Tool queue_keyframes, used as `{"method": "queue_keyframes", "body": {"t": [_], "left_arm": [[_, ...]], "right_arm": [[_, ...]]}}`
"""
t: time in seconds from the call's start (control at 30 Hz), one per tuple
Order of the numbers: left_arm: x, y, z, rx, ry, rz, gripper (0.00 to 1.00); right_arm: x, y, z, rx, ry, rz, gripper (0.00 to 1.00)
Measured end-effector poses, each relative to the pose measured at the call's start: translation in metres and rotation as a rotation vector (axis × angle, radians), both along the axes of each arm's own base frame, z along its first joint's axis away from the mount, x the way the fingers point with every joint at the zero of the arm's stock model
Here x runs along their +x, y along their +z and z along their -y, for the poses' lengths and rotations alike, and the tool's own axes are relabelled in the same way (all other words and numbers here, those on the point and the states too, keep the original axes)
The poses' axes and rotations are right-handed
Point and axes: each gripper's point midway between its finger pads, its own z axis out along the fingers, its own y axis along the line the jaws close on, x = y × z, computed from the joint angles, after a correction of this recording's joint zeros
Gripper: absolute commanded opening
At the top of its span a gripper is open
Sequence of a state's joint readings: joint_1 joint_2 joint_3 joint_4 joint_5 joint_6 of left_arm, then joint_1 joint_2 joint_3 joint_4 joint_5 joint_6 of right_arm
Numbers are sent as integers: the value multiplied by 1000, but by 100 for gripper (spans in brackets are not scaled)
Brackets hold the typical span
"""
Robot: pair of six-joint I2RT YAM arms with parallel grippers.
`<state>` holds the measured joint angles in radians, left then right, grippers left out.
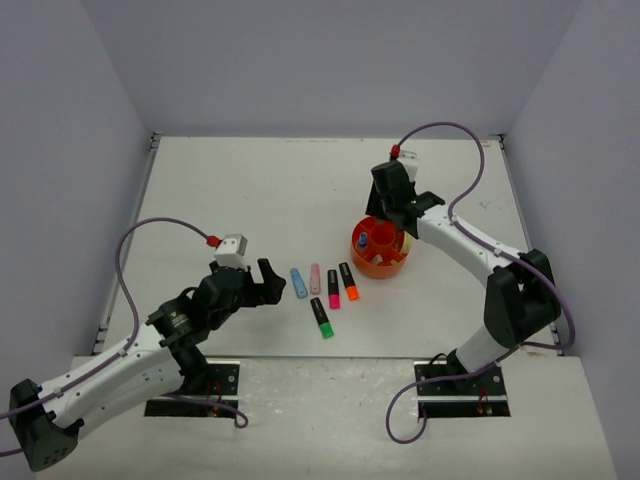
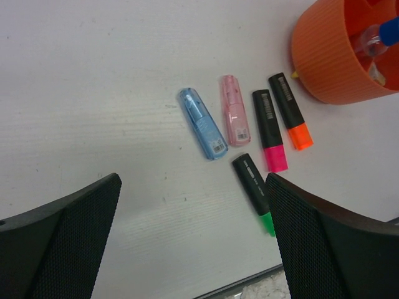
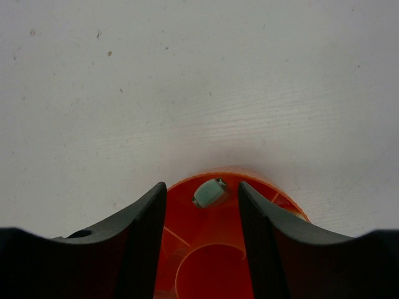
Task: Sort the stationery into containers
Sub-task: Place the stationery in the storage box, then pick up the stationery from the center of the board.
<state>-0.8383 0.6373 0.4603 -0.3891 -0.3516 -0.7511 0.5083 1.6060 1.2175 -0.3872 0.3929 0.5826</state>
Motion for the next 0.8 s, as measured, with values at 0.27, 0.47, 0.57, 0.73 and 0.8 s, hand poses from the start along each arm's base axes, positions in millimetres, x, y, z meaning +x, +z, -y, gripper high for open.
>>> {"method": "queue_keyframes", "body": {"t": [0.27, 0.47, 0.57, 0.73, 0.8], "left_arm": [[2, -64, 5, 168, 68, -238, 100], [10, -88, 16, 217, 135, -338, 100], [19, -86, 31, 212, 149, -339, 94], [33, -86, 49, 221, 180, -335, 79], [38, -91, 51, 247, 197, -339, 72]], "right_arm": [[-18, 60, 8, 58, 15, 100, 53], [-51, 150, 20, 169, 68, 311, 59], [-63, 162, 22, 186, 103, 347, 59], [-71, 135, 16, 175, 153, 283, 59], [-74, 122, 15, 167, 168, 255, 60]]}}
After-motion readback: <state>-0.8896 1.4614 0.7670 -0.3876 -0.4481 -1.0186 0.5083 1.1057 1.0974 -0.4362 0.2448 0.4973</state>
